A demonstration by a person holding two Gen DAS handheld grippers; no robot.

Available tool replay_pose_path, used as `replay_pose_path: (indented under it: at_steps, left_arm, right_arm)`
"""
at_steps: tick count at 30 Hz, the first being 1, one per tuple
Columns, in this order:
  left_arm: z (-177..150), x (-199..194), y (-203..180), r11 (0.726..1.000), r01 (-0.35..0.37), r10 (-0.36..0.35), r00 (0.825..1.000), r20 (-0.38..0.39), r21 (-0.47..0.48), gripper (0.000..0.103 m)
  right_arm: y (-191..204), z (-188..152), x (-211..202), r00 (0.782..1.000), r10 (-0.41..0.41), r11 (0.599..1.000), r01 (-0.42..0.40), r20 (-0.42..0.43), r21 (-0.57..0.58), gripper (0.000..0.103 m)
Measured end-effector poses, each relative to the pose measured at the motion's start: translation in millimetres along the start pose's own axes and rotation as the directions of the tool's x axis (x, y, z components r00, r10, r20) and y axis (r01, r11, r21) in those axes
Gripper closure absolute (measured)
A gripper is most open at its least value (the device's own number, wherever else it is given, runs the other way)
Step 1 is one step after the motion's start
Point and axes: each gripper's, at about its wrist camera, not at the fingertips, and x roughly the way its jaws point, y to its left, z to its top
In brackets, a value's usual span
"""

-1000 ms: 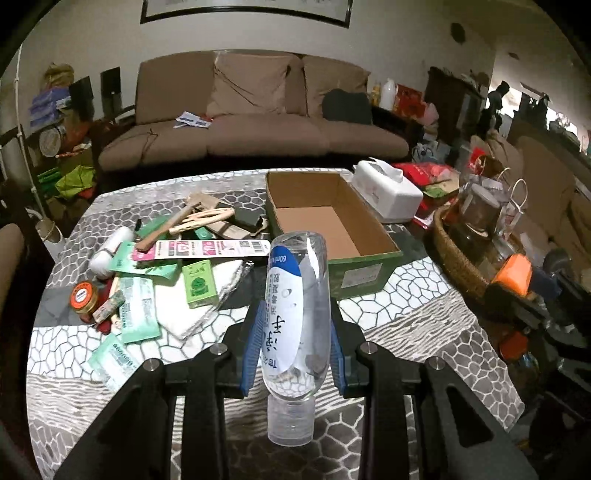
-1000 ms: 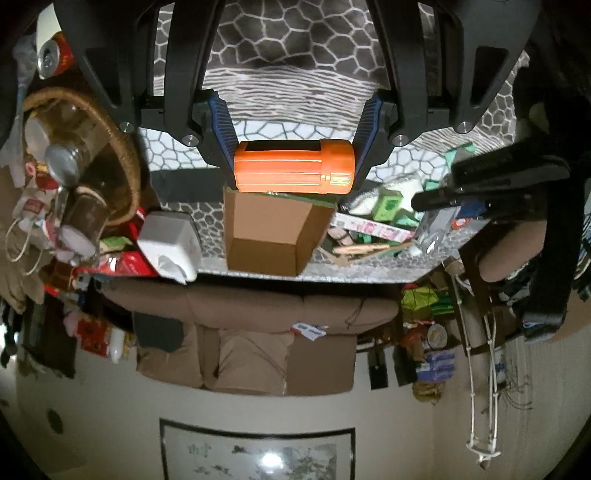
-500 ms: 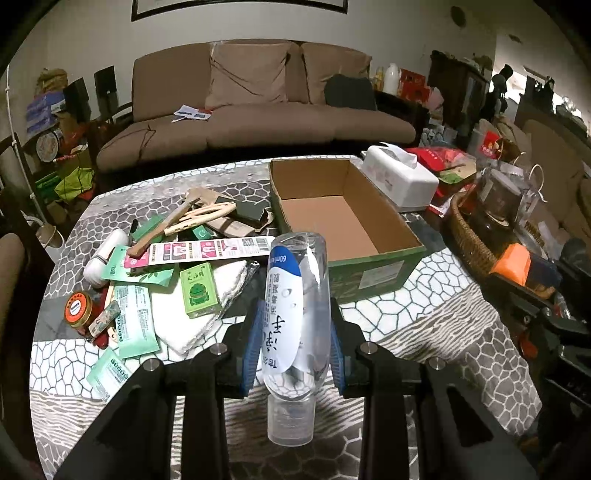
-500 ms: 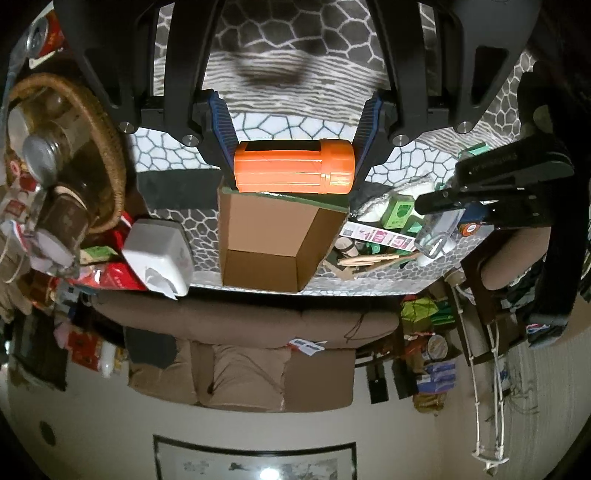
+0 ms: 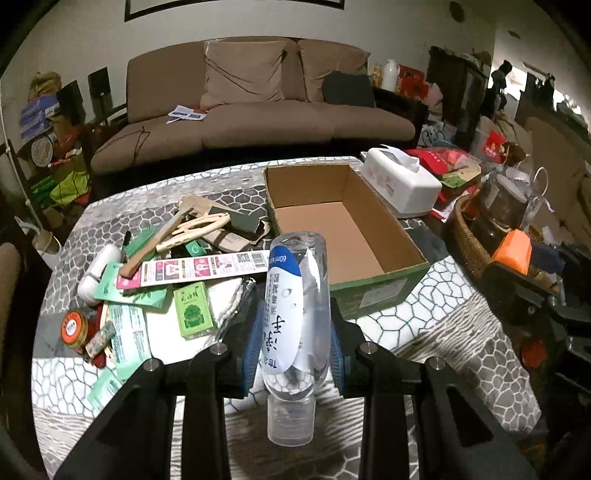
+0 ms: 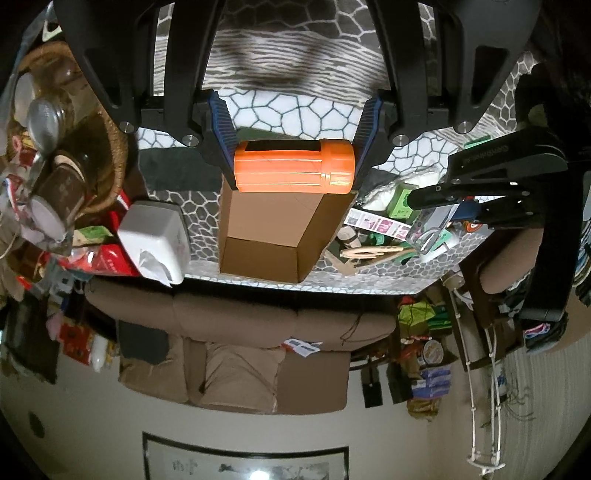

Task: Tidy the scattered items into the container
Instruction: 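Carry the clear bottle and orange cylinder in both grippers over the cardboard box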

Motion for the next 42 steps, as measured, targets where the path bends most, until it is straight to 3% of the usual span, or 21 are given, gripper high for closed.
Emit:
replay_pose_path:
  at_steps: [26,42]
  left_arm:
    - [81.1,-7.5,-17.9,0.992,-0.021,0.013,0.998,0.065,0.124,0.071]
    - [108.3,33.5,-13.1,0.993,0.001,-0.003,1.000,0.017,0.118,0.071]
  right_arm:
    - [-1.8,77.9,7.0,0.999,-0.053,0.975,0.053,0.008,-0.214,0.050]
    - [-15.8,96.1,48.8,0.996,-0.077,0.960,0.063,-0.041,-0.273,0.050]
